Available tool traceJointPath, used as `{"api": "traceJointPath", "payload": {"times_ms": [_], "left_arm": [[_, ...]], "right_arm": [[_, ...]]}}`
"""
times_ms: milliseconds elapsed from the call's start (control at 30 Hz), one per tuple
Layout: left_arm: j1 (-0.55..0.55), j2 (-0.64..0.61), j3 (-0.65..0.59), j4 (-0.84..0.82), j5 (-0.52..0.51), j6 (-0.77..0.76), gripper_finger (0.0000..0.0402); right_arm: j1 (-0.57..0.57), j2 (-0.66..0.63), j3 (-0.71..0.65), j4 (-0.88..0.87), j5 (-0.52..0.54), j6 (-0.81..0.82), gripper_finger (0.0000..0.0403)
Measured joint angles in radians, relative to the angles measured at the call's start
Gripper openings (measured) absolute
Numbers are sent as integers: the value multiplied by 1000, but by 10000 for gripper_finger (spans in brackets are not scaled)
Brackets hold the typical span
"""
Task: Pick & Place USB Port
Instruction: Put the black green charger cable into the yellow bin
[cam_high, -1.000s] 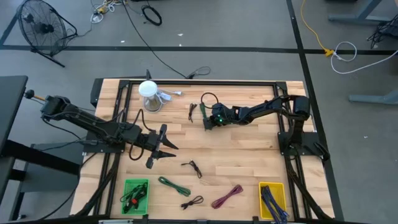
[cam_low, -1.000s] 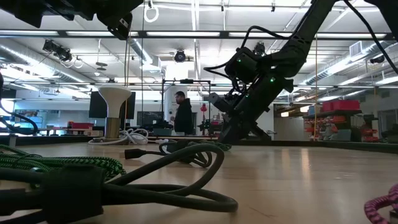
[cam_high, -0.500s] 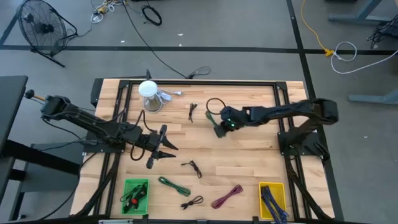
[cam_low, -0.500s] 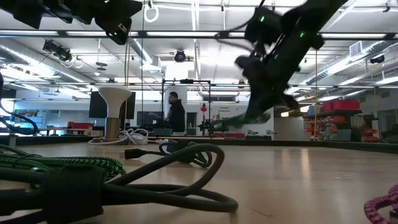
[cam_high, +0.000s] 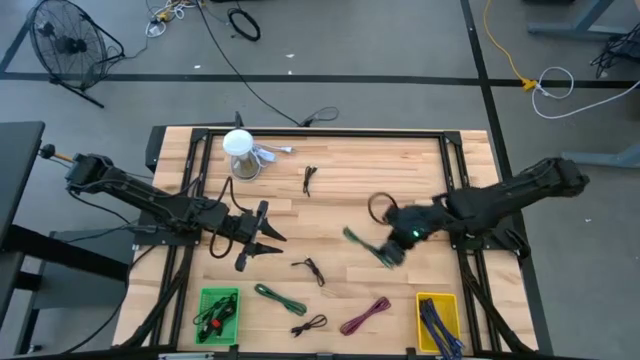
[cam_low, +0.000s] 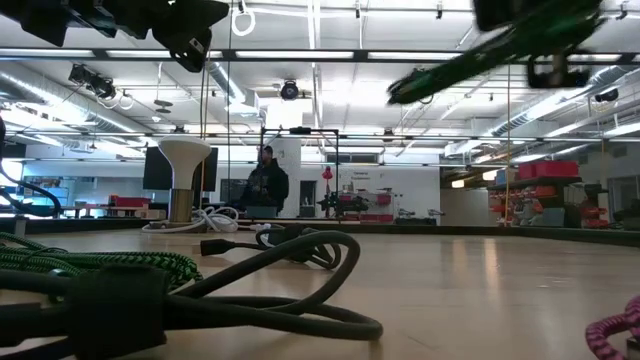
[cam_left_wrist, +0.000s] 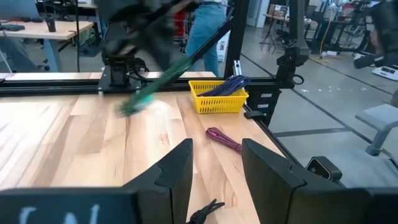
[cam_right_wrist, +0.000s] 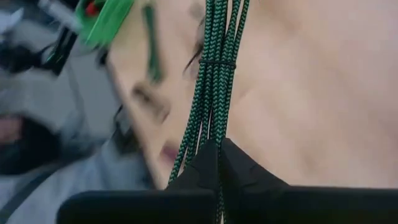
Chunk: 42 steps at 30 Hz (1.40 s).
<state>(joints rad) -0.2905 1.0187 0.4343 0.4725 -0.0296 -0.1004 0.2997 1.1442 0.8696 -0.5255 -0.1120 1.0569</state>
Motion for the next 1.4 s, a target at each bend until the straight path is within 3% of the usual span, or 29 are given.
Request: {"api": "traceJointPath", "payload": {"times_ms": [300,667,933,1133,1267,1400], "left_arm": [[0,0,0,-2,0,-19,142],[0,0,0,-3,0,-19,142],[0,0,0,-3,0,-19,142],[0,0,0,-3,0,-18,142],[0,0,0,-3,0,-17,142],[0,0,0,-3,0,-7,142]], "right_arm": [[307,1,0,12,-141,309,0],[607,0,17,-18,-123,817,0],[764,18,260,-374,107,1011,0],[821,142,453,-733,50,1097,0],[847,235,552,-782,55,1147,0],[857,355,629,-851,-33,1165,0]]}}
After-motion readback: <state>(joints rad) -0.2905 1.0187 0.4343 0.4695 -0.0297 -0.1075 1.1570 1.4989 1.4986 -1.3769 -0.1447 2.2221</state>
